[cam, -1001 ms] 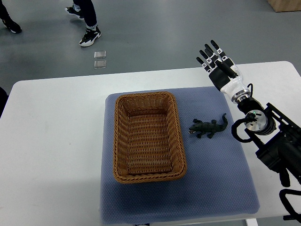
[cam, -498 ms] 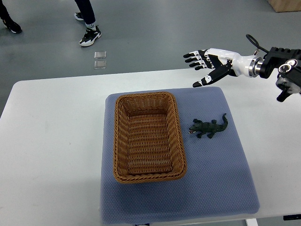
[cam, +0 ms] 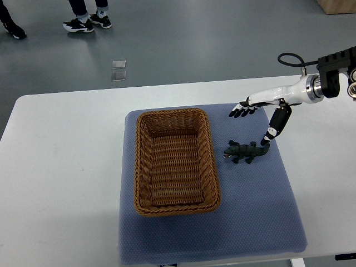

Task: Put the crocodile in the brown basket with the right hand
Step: 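Lower the right hand onto the crocodile and close its fingers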

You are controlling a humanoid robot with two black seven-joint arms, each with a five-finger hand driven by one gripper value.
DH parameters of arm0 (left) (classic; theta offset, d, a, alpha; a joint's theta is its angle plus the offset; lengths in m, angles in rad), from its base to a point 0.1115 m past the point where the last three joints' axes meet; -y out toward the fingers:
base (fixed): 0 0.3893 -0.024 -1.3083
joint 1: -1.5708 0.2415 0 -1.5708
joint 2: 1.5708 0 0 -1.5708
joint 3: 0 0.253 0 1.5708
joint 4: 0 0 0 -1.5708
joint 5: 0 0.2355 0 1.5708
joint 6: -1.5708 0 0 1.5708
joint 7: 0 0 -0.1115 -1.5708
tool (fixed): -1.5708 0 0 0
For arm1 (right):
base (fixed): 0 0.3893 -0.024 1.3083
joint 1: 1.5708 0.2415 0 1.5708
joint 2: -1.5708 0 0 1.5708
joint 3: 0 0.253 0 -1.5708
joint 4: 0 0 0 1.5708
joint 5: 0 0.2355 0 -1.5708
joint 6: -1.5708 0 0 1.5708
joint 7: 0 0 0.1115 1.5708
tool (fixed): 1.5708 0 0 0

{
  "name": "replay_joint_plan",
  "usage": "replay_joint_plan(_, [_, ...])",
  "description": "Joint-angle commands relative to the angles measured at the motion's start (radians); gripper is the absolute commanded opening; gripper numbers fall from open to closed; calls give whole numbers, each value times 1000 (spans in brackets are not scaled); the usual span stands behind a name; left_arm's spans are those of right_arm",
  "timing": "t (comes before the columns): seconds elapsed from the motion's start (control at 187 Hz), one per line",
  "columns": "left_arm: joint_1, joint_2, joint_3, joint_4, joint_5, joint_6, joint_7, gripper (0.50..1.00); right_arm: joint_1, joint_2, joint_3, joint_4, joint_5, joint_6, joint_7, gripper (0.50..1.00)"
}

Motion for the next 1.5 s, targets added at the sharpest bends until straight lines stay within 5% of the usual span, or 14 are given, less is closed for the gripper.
replay_joint_plan(0.0, [0,0,2,-1,0,0,0,1000,-19,1,-5,4,-4,-27,0,928])
replay_joint_plan(0.305, [0,0,2,0,0,0,0,1000,-122,52,-8,-8,-37,-163,-1,926])
replay_joint_plan(0.712, [0,0,2,5,0,0,0,1000,-191,96,-8,-45,-87,-231,0,913])
replay_joint_plan(1.135, [0,0,0,6,0,1,0,1000,-231,124,-8,-85,-118,-292,0,811])
replay_joint_plan(1.493, [0,0,0,6,0,0,0,1000,-252,145,-6,-116,-119,-326,0,801])
